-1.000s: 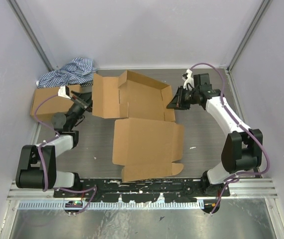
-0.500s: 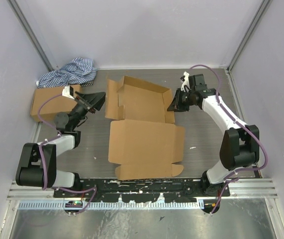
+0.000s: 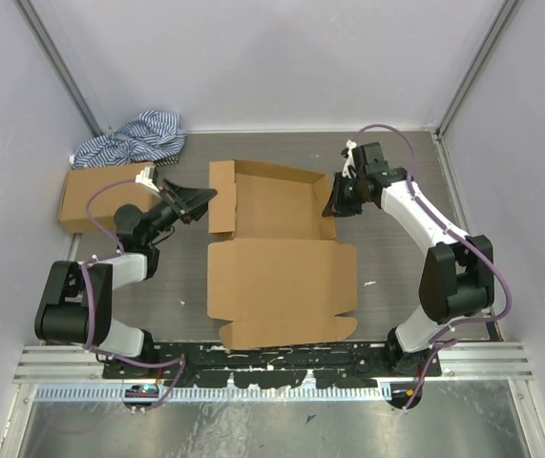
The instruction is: Fold the paper box
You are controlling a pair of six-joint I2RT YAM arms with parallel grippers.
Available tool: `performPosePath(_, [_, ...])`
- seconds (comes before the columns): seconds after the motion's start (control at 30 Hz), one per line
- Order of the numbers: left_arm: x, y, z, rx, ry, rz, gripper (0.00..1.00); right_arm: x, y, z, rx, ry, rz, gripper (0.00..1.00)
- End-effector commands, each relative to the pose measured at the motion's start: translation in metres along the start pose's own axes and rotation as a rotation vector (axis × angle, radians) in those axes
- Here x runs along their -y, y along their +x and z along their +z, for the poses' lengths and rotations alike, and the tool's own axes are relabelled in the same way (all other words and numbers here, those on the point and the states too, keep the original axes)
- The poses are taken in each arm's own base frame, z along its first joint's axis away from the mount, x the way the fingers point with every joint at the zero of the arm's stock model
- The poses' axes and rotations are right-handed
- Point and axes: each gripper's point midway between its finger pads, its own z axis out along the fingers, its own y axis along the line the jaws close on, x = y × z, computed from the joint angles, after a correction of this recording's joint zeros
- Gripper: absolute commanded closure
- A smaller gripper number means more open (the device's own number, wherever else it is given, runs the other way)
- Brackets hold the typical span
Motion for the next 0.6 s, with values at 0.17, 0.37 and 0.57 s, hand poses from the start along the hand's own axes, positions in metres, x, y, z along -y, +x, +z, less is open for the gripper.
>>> performPosePath(0.17, [-0.044,0.03,-0.007,-0.16,-0.283,0.179,0.51,-0.007,-0.011,0.002,0.039,0.083,-0.052,0.99])
performPosePath(0.37, [-0.063,0.038,-0.014,-0.201,-0.398,0.249,0.52,-0.008,0.0,0.014,0.017,0.152,-0.084,0.99])
performPosePath(0.57, [-0.073,0.042,-0.019,-0.209,-0.42,0.245,0.52,-0.008,0.006,0.02,-0.002,0.171,-0.092,0.99])
